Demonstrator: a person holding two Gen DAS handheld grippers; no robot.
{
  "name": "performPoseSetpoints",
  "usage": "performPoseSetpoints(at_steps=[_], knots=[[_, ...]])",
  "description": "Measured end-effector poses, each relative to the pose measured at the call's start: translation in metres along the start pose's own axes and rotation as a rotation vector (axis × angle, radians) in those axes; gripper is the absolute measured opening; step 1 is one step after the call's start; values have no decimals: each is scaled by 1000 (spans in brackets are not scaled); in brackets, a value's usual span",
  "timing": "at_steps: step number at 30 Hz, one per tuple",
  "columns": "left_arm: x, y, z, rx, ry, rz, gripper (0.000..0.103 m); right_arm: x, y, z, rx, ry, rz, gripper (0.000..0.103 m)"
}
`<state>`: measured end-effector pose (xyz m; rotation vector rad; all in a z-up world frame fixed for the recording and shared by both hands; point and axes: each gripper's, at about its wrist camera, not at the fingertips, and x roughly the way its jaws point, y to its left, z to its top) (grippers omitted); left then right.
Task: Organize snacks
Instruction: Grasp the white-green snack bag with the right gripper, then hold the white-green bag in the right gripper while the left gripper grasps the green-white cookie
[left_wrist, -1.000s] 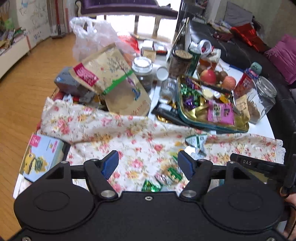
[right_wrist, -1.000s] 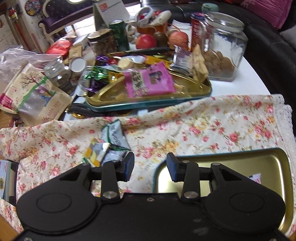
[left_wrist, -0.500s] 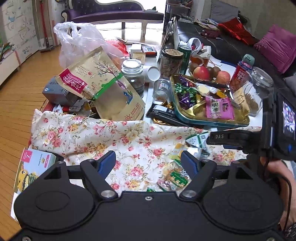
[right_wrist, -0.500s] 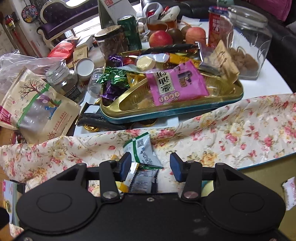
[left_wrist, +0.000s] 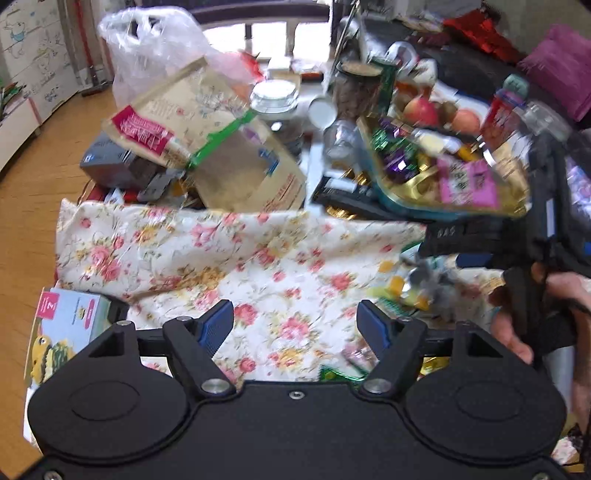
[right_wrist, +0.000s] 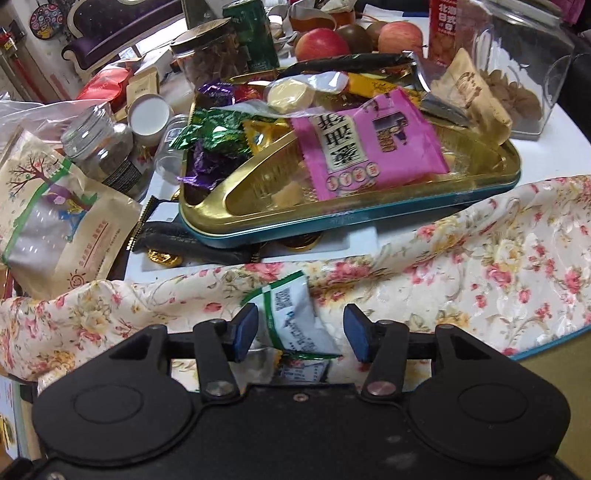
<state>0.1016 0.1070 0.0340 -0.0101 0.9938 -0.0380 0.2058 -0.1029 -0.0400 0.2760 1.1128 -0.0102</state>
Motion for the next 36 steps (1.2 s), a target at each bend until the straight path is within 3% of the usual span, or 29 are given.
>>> performPoseSetpoints(at_steps=[3, 9, 12, 14, 21, 30, 36], knots=[[9, 4, -1, -1, 28, -11, 73, 7, 11, -2, -19, 12, 7, 57], [14, 13, -2, -33, 57, 4, 73, 23, 32, -9, -138, -31, -103, 59], [15, 16, -1, -56, 69, -5, 73, 34, 31, -11, -147, 3, -135, 57], [16, 16, 0, -58, 75, -7, 73, 34, 28, -13, -133, -16, -142, 51], [13, 11, 0, -35, 67, 9, 73, 8, 9, -4, -24, -29, -29, 49], [9, 5, 2, -40, 60, 23, 73, -49, -1, 2, -34, -129, 97, 49], [6, -6, 0, 25, 45, 48, 73, -76, -18, -8, -34, -139, 122, 49]])
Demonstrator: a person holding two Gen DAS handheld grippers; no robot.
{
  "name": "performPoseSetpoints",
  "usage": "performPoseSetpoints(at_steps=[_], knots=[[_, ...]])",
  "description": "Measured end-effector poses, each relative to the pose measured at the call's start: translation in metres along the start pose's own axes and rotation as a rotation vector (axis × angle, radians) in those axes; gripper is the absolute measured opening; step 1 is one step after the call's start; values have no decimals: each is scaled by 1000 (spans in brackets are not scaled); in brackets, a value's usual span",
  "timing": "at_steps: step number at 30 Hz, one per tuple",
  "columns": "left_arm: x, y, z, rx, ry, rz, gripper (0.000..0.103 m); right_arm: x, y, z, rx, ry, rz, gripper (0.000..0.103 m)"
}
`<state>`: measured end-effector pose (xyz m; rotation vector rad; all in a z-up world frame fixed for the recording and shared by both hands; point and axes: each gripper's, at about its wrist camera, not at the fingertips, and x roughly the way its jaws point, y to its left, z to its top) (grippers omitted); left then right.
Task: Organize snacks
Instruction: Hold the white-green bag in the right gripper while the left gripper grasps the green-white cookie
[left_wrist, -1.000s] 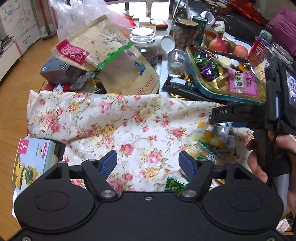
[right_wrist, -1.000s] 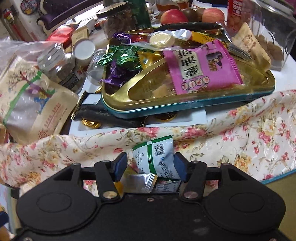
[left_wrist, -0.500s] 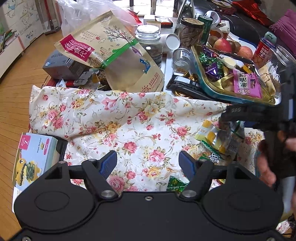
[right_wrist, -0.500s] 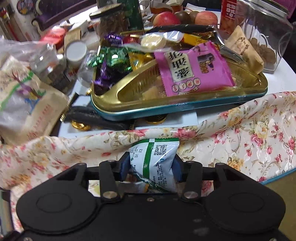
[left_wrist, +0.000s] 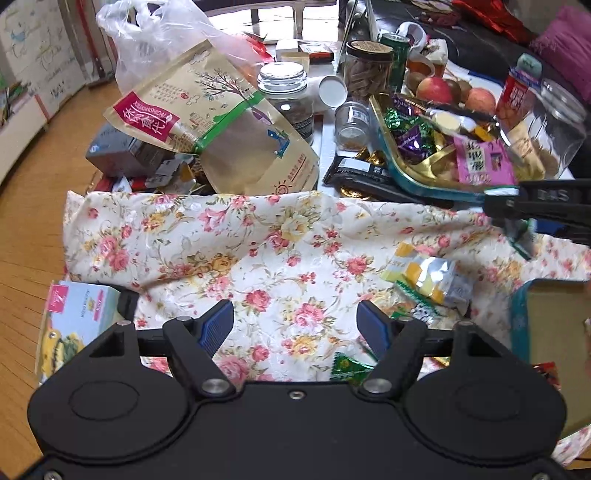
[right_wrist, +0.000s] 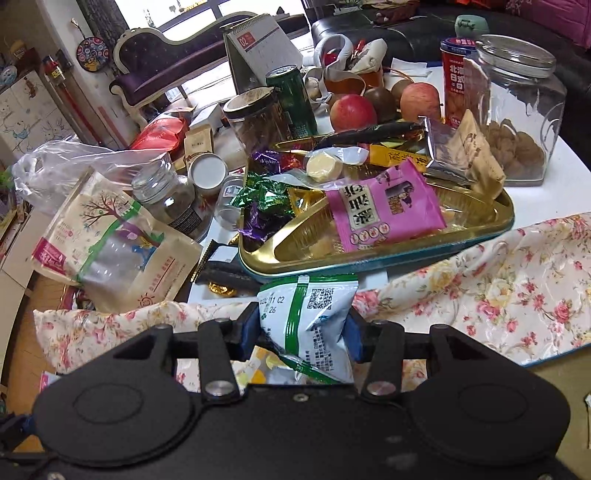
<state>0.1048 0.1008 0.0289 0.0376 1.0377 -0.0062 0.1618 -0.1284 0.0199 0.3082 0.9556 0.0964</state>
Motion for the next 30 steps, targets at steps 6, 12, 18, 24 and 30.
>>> performPoseSetpoints(at_steps=[6, 12, 18, 24, 30], knots=[[-4, -5, 1, -34, 13, -29, 73, -19, -7, -19, 2, 73, 13, 50], [6, -24, 2, -61, 28, -56, 73, -50, -11, -30, -34, 82, 10, 50], [25, -57, -2, 7, 16, -68, 73, -66, -22, -22, -3, 54, 18, 50], [41, -77, -5, 32, 28, -105, 73, -67, -31, -11, 53, 43, 21, 50], [53, -79, -8, 26, 28, -127, 73, -62, -29, -5, 62, 37, 0, 50]])
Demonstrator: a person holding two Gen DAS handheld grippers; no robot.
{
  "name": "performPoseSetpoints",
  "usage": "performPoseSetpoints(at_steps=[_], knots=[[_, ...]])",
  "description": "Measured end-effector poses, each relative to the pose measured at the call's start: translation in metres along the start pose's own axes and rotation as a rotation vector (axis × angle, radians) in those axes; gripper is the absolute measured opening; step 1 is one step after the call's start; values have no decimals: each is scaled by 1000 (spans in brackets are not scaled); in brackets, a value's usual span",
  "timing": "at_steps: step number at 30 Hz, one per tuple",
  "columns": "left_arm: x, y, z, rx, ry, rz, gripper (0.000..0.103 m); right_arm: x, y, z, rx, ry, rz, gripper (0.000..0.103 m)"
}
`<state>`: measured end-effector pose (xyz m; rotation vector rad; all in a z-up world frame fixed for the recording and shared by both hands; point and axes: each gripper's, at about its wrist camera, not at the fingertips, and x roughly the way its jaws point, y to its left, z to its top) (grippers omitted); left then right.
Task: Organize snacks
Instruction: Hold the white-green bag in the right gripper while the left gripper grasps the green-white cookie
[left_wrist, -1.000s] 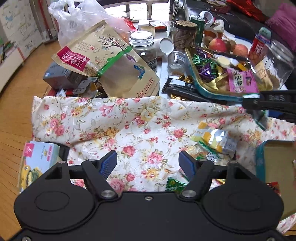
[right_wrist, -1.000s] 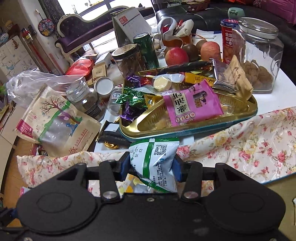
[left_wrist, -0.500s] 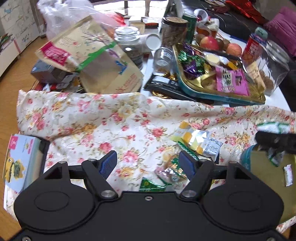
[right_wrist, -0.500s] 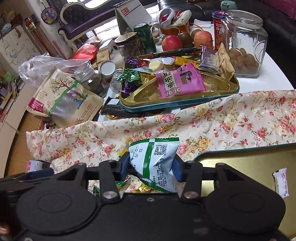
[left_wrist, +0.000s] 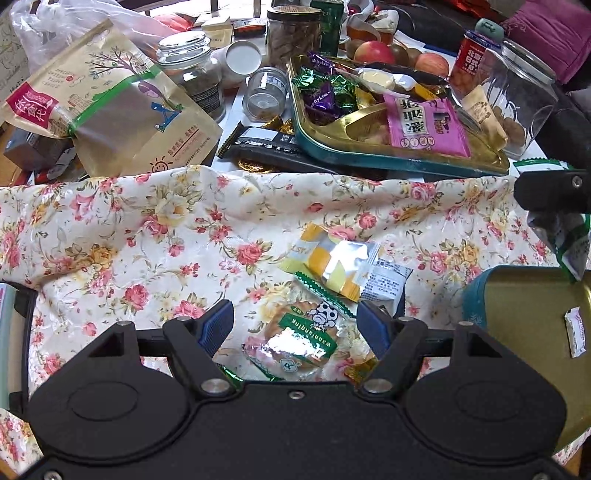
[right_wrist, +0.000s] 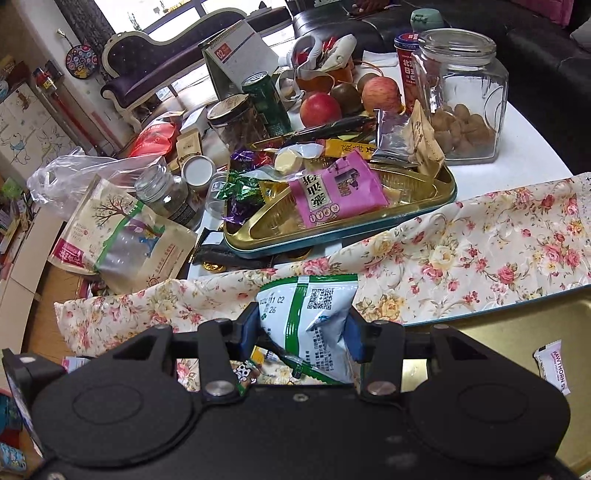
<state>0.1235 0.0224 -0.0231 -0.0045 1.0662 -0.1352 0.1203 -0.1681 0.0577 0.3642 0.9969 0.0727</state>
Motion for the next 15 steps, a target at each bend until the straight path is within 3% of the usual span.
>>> performPoseSetpoints(at_steps=[9, 15], knots=[[7, -1, 1, 5, 19, -68, 74, 9, 8, 0, -11, 19, 1, 50], [15, -12, -10, 120, 10, -8, 75, 14, 13, -1, -17, 25, 2, 50]])
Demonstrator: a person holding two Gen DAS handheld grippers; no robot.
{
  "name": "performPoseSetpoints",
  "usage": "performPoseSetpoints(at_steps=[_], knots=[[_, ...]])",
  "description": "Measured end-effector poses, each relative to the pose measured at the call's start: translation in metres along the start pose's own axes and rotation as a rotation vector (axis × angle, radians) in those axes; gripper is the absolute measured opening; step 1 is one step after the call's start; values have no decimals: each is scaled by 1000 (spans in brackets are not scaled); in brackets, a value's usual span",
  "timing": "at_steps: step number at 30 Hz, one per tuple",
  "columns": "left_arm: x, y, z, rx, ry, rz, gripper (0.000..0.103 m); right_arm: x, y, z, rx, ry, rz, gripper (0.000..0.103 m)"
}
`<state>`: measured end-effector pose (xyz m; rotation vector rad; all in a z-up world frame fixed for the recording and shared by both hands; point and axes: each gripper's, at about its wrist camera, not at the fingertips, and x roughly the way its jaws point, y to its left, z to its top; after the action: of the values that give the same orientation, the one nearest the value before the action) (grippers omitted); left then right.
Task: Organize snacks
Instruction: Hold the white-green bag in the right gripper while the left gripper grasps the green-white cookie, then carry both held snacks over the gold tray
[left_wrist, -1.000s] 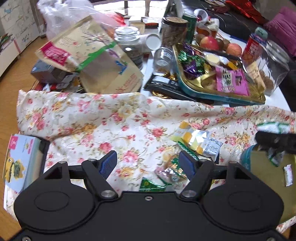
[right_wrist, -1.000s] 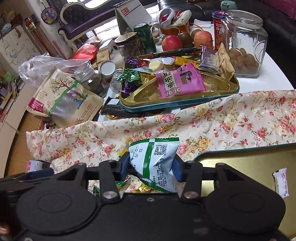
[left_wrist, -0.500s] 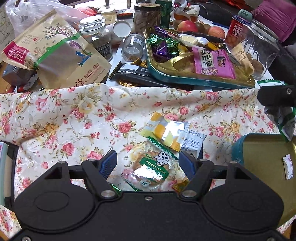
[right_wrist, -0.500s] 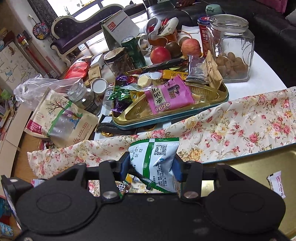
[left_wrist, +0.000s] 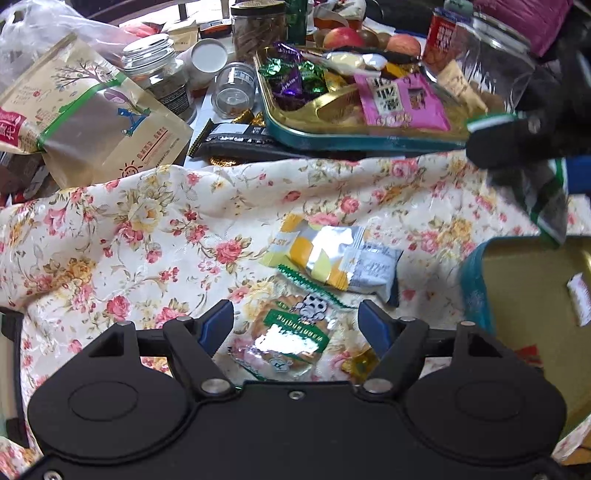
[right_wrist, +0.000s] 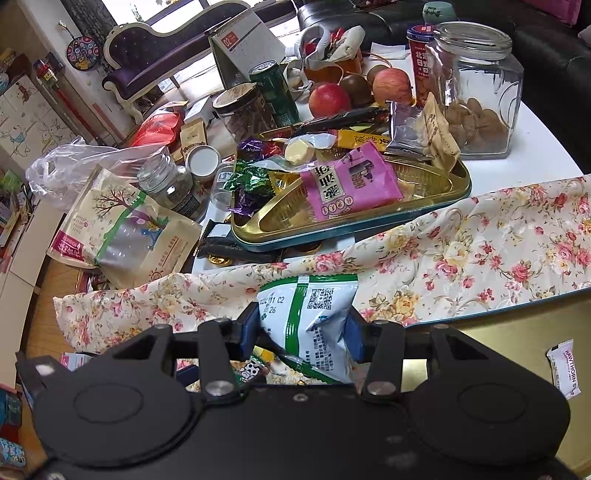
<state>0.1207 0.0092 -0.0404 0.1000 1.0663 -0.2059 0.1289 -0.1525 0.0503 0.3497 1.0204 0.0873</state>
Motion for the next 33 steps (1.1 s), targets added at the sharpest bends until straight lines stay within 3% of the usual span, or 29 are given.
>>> performPoseSetpoints(at_steps=[3, 12, 16, 20, 23, 27, 33], knots=[[11, 3, -3, -3, 29, 8, 75, 3, 3, -1, -12, 3, -7, 50], [32, 30, -3, -154, 119, -50, 77, 18, 12, -7, -55, 30, -39, 50], [35, 30, -4, -137, 98, 36, 77, 23, 20, -10, -74, 40, -41, 50], [33, 38, -4, -170, 98, 41, 72, 24, 25, -13, -94, 43, -40, 50], [28, 52, -3, -216, 92, 12, 56, 25, 26, -13, -93, 43, -42, 50], [24, 77, -2, -316, 104, -4, 56, 24, 24, -13, -83, 41, -40, 50], [9, 97, -7, -351, 102, 12, 56, 22, 25, -13, -87, 36, -37, 50]])
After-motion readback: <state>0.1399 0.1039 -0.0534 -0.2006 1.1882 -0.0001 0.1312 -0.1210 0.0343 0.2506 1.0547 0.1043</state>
